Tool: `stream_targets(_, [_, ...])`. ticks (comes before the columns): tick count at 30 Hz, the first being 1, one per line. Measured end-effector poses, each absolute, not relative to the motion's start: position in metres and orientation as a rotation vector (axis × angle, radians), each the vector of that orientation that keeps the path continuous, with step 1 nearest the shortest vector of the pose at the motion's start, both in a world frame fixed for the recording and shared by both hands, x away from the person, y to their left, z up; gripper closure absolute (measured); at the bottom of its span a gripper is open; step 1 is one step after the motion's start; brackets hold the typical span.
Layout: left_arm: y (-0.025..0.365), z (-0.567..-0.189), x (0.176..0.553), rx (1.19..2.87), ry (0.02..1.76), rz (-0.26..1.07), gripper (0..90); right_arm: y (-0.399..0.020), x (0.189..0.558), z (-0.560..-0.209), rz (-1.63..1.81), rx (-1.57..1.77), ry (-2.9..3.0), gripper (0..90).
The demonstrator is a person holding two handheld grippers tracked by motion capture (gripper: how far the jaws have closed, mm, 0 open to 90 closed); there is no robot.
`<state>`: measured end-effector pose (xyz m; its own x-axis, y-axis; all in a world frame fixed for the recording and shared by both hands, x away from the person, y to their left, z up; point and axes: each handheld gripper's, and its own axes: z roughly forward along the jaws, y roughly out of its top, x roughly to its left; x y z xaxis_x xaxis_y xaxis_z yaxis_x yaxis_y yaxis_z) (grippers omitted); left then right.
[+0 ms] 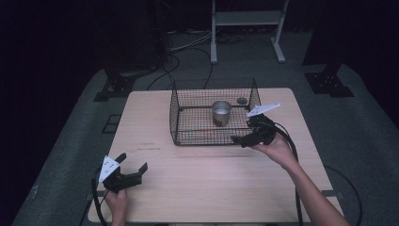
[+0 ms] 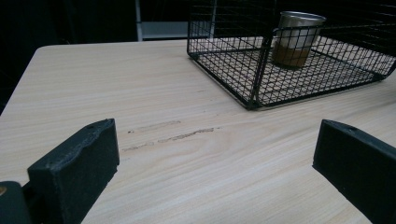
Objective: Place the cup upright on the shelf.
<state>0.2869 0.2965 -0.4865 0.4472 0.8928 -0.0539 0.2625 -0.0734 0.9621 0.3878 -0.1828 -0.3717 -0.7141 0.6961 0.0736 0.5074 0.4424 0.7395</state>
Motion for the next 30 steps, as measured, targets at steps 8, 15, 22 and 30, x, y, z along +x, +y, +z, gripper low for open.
stream_targets(8, [0.296,-0.486,0.287,1.598,1.035,0.716,0.0,-0.192,0.371,-0.382,1.139,1.047,2.455,8.1])
stream_targets(15, [0.296,-0.486,0.287,1.599,1.035,0.718,0.0,-0.203,0.356,-0.389,1.178,1.055,2.441,8.2])
stream_targets(22, [0.296,-0.486,0.287,1.601,1.038,0.716,0.0,-0.213,0.343,-0.402,1.191,1.065,2.463,8.1])
stream_targets(30, [0.297,-0.486,0.287,1.599,1.04,0.717,0.0,-0.222,0.322,-0.42,1.274,1.103,2.446,8.1])
